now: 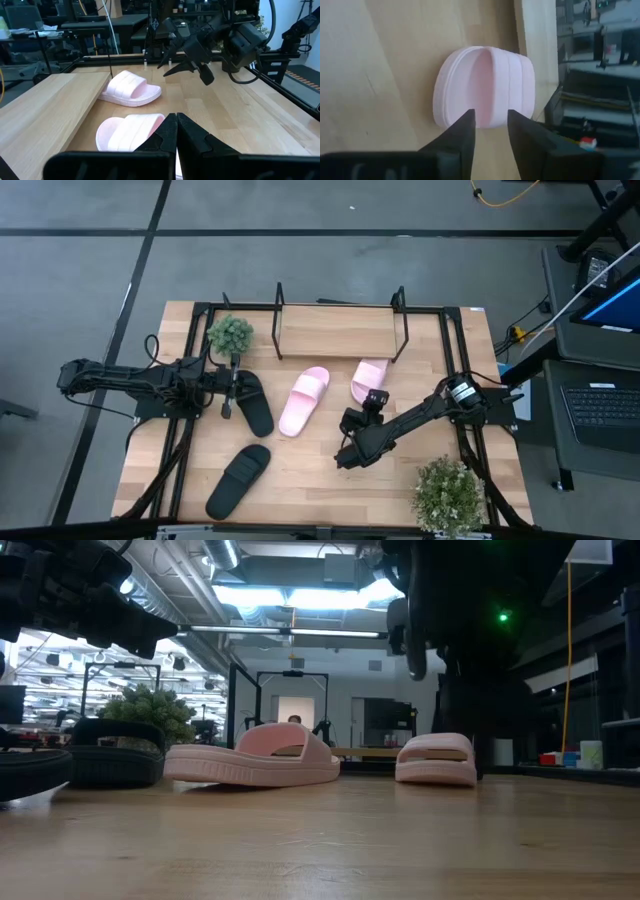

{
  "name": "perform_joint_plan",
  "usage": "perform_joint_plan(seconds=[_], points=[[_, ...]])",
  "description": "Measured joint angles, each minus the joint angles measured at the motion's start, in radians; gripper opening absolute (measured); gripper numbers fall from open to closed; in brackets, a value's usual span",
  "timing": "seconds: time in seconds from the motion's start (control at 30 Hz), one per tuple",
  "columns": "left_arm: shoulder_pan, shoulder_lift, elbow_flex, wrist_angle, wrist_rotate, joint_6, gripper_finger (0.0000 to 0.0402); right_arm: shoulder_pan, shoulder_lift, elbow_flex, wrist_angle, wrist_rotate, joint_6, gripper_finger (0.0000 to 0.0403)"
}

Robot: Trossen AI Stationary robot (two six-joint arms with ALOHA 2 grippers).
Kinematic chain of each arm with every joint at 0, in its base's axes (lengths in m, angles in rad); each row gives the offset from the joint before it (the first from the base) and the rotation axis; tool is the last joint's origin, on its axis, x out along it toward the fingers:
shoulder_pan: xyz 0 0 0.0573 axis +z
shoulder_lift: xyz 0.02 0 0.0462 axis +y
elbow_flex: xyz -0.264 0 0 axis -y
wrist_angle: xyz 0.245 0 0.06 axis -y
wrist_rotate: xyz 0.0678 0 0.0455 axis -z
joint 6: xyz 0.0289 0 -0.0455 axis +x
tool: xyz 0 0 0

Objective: Pick and place slides into the shelf
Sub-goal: Put the right pink slides on the shelf

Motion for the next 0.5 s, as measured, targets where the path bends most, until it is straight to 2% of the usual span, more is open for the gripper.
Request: perform_joint_plan(seconds=[0.13,0.3,0.5], points=[[0.0,0.0,0.0,0.0,0.0,0.002,0.0,0.0,0.0,0.0,0.001,0.037,0.147,0.0142],[0.0,0.0,0.0,0.0,0.0,0.002,0.0,0.001,-0.001,-0.015,0.002,0.05,0.153,0.0165],[0.0,0.0,0.0,-0.003,0.0,0.001,0.0,0.001,-0.001,-0.116,0.071,0.054,0.178,0.019]])
